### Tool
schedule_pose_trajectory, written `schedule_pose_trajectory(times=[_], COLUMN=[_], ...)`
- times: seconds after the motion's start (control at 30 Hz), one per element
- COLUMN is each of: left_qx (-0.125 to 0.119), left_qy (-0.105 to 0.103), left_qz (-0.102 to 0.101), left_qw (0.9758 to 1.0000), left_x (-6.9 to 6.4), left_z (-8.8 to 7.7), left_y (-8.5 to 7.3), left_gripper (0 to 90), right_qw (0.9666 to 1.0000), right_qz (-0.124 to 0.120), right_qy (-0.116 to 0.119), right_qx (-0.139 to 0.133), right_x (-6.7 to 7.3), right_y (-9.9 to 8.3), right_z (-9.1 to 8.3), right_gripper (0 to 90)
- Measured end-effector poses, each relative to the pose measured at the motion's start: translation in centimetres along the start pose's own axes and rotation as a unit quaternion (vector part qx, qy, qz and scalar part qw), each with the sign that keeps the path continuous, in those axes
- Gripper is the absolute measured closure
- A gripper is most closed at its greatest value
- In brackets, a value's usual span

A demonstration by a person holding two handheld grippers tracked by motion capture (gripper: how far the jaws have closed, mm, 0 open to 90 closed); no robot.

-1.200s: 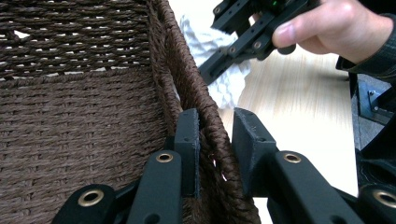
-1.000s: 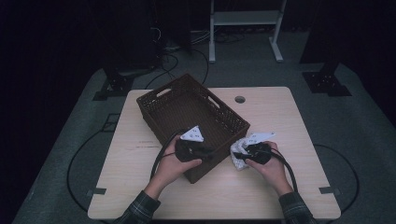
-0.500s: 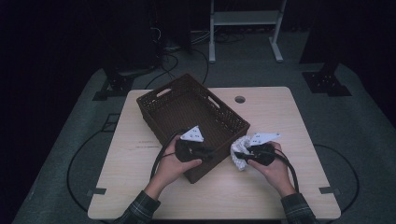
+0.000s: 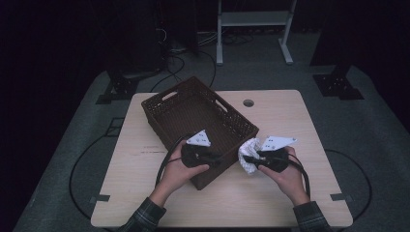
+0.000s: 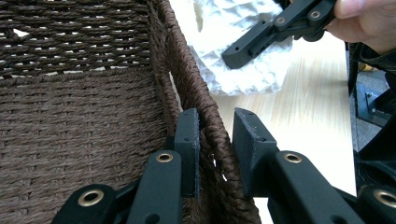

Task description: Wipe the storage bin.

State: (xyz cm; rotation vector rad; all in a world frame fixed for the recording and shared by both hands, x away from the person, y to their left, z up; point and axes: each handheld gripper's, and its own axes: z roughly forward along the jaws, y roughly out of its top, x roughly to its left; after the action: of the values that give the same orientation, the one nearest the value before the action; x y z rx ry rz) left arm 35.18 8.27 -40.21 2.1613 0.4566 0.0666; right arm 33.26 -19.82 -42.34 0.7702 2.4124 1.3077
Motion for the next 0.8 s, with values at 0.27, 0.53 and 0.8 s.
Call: schedule_pose_trajectory(times=[0.27, 0.53, 0.8], left_qx=[0.001, 0.001, 0.002], left_qy=[-0.001, 0.0, 0.0], left_qz=[0.0, 0.001, 0.004], left_qw=[1.0, 1.0, 1.0], left_x=[0.0, -0.1, 0.0], left_z=[0.0, 0.0, 0.0], left_y=[0.0, 0.0, 0.0], left_gripper=[71.3, 71.3, 71.2], right_qw=[0.9996, 0.9995, 0.9996], right_qz=[-0.011, -0.02, -0.018], right_qy=[0.008, 0.015, 0.018], right_qx=[-0.025, -0.019, 0.008], right_x=[0.9, 1.4, 1.3], right_y=[0.9, 1.0, 0.2], right_z=[-1.1, -0.5, 1.2], right_gripper=[76.3, 76.3, 76.4])
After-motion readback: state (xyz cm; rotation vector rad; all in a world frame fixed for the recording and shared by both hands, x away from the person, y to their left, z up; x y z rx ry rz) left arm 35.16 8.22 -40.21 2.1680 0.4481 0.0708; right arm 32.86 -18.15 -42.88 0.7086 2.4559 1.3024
